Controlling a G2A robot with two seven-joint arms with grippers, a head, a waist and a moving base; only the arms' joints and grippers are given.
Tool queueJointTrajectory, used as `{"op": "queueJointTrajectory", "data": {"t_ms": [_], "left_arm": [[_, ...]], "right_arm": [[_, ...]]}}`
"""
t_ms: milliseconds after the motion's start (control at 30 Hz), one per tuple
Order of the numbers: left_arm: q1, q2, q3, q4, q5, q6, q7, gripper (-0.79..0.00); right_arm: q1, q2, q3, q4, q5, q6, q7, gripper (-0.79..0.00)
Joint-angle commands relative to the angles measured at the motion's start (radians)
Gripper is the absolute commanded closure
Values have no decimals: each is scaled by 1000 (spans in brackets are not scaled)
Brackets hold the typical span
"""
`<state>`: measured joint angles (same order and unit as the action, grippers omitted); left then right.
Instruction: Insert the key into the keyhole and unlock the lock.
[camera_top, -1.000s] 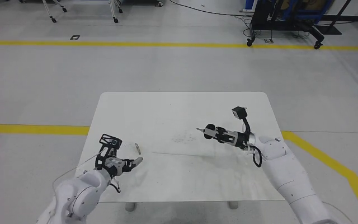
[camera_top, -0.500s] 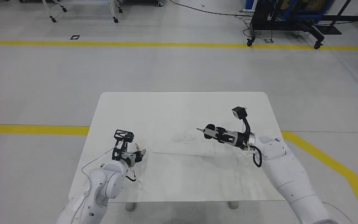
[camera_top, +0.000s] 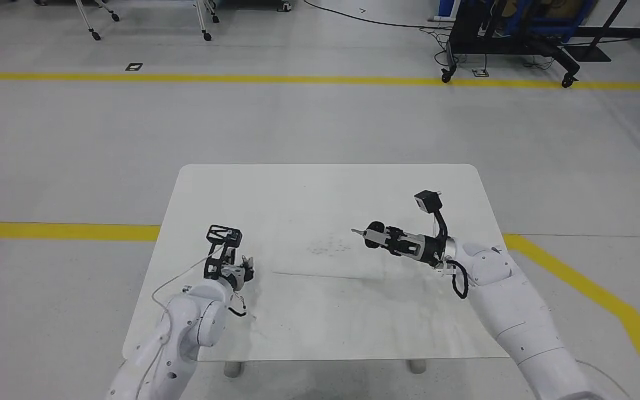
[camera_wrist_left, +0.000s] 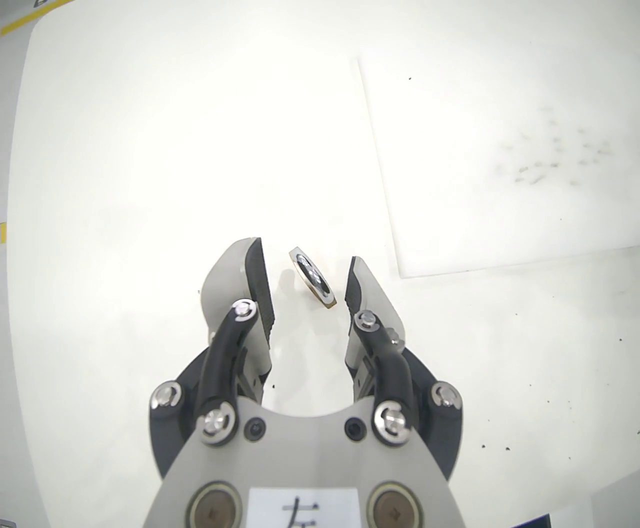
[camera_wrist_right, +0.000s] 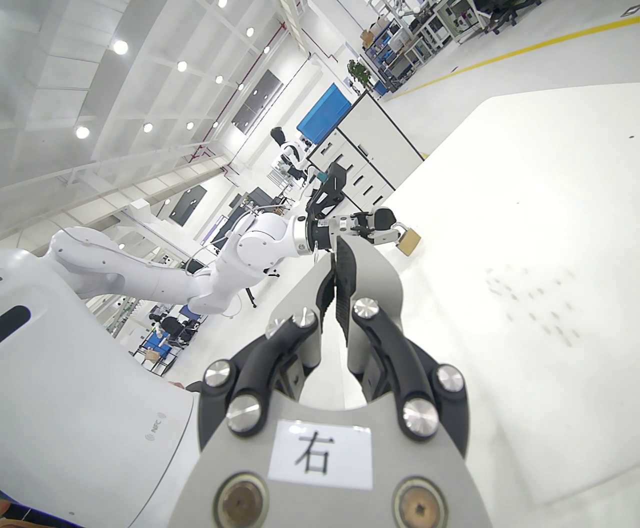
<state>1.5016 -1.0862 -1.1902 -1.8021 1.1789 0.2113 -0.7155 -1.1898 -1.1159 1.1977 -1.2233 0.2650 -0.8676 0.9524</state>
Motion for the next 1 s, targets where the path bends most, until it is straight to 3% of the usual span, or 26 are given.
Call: {"op": "queueJointTrajectory", "data": {"t_ms": [0, 133, 400, 600, 967], "left_arm": [[-3, -3, 10, 1, 5, 6, -3, -191], [-13, -9, 26, 13, 17, 11, -10, -120], [-17, -16, 28, 21, 11, 13, -33, -135], [-13, -19, 20, 22, 17, 7, -45, 0], [9, -23, -11, 22, 3, -5, -4, 0]], "right_arm": [[0, 0, 0, 0, 0, 0, 0, 0], [0, 0, 0, 0, 0, 0, 0, 0], [0, 0, 0, 0, 0, 0, 0, 0], [0, 0, 0, 0, 0, 0, 0, 0], [0, 0, 0, 0, 0, 0, 0, 0]]}}
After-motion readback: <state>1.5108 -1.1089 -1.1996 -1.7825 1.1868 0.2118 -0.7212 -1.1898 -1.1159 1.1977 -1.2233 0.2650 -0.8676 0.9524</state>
